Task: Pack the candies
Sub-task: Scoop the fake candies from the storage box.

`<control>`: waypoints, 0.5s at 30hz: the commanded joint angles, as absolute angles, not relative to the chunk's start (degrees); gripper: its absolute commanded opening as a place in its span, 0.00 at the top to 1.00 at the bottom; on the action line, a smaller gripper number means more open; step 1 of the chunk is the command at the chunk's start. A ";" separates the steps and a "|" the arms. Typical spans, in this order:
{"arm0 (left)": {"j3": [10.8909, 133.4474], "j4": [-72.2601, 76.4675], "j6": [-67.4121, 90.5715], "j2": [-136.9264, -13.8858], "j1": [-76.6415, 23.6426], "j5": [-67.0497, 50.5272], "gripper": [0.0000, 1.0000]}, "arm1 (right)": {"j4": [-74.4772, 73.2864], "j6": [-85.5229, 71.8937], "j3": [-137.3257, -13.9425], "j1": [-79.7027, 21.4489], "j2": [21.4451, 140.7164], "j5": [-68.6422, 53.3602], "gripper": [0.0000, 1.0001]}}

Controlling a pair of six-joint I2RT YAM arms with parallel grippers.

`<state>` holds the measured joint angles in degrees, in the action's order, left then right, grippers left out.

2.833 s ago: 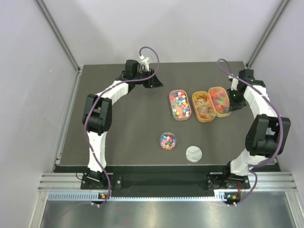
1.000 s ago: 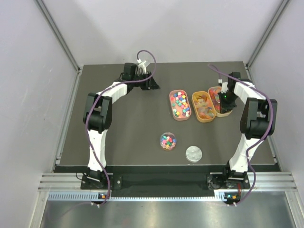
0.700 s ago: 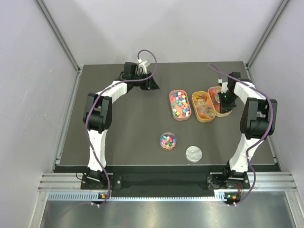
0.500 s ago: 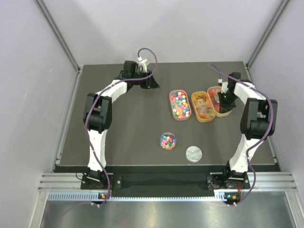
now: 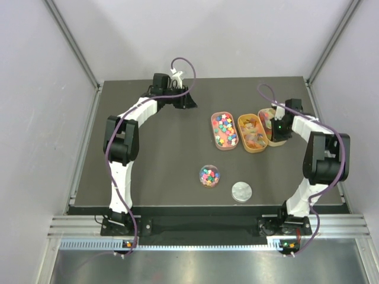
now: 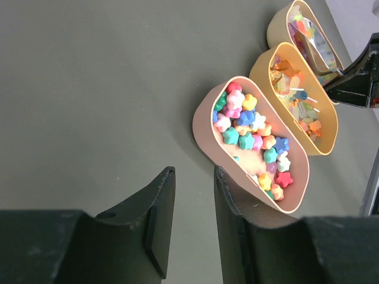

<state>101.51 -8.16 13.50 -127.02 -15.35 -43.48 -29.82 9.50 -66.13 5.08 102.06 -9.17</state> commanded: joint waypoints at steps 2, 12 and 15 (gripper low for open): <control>103.89 -6.77 12.39 -125.77 -15.12 -42.89 0.62 | -25.93 9.94 -60.74 4.31 98.53 -11.16 1.00; 102.57 -8.09 10.11 -124.19 -15.12 -41.75 0.62 | -16.53 8.70 -52.21 4.31 87.65 -11.95 1.00; 102.66 -8.35 9.32 -123.05 -15.12 -41.31 0.62 | -15.64 9.05 -52.64 3.87 83.43 -12.13 1.00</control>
